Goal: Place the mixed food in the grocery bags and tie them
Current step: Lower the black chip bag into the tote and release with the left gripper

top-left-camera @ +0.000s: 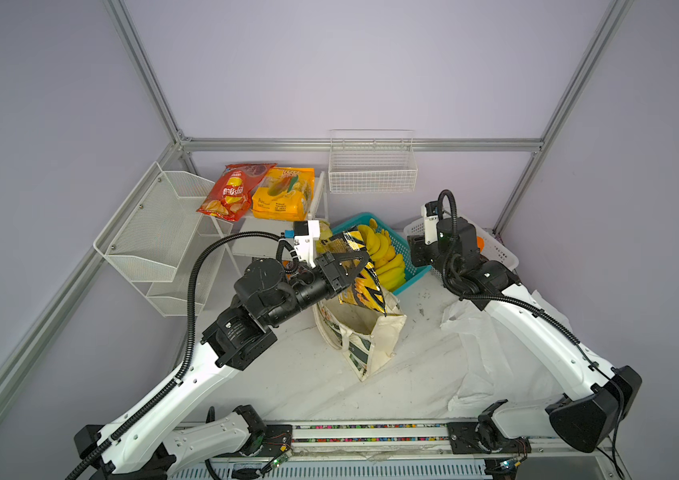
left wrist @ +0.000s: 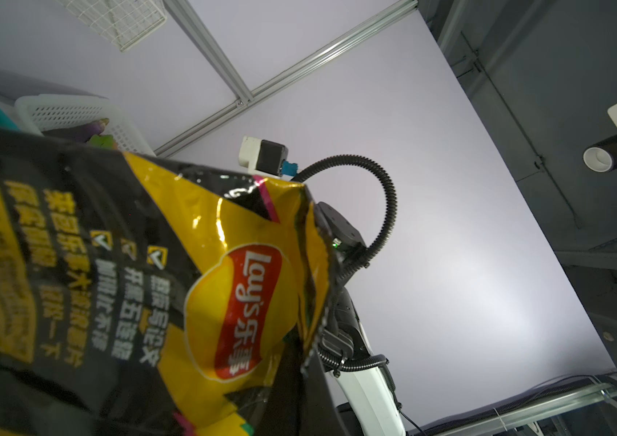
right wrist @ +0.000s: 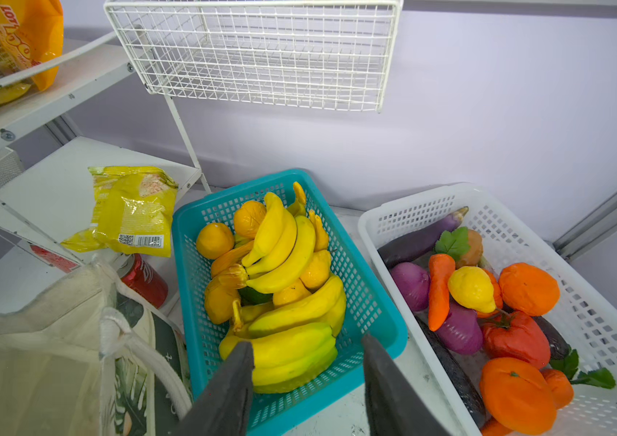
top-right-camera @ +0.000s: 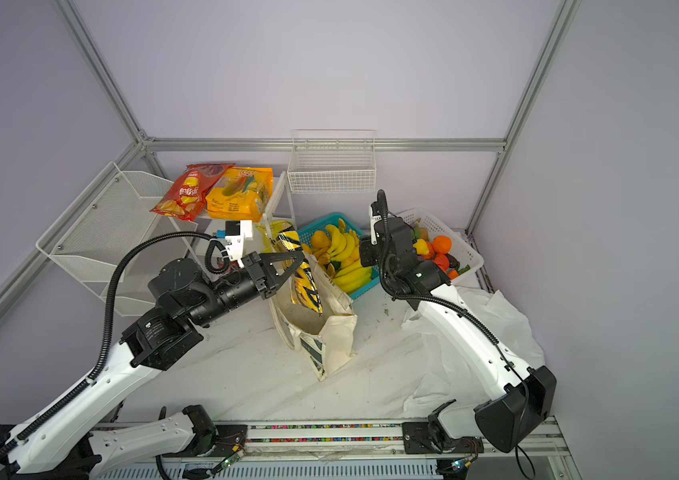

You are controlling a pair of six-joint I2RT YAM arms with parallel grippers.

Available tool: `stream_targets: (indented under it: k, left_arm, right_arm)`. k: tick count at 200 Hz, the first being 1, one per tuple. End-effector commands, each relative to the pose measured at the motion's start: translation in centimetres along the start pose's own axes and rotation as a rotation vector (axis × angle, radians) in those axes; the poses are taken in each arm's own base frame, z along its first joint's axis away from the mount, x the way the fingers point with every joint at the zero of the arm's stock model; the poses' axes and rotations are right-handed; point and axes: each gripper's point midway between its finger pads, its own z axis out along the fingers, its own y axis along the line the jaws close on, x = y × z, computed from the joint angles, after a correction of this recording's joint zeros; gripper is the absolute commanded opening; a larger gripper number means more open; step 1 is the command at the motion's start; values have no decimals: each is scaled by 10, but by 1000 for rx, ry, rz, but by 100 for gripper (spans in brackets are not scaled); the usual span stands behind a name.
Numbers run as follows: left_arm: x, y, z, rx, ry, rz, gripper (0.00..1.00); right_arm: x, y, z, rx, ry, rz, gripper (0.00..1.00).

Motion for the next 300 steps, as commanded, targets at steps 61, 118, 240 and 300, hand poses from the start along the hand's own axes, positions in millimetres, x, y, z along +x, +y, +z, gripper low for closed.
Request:
stream_targets:
  k: [61,118,240,300]
  left_arm:
    - [16,41,-9,-53,-32,-96,0]
    - [21,77,-14,-132,-68,-147,0]
    - [-13,165,-15,-422,-124,28,43]
    - [-69,104,-62,-523,-240,561,72]
  right_arm:
    - [3,-3,-12,-2,2,6,50]
    - [8,2,-8,-32,14,5,50]
    - [33,49,-1,-296,54,20,51]
    - [52,102,-27,-487,44,-70,54]
